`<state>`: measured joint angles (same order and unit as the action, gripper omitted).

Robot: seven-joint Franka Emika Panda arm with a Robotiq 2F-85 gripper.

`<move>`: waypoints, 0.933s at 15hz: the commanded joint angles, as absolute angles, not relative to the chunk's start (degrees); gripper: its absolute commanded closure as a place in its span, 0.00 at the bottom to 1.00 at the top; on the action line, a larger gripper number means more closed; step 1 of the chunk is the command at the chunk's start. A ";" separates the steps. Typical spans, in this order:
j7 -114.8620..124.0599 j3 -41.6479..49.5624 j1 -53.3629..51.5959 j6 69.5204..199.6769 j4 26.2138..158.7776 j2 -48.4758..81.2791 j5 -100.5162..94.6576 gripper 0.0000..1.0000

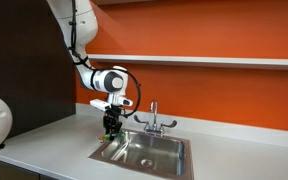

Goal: Put the green packet inside the sink

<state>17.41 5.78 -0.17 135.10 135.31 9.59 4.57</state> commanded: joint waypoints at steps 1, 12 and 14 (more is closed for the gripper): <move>17.02 6.76 2.43 137.28 138.24 7.24 5.10 0.81; 16.02 9.19 5.67 137.94 130.63 15.64 5.19 0.81; 16.01 9.11 5.65 137.77 128.22 18.12 5.17 0.81</move>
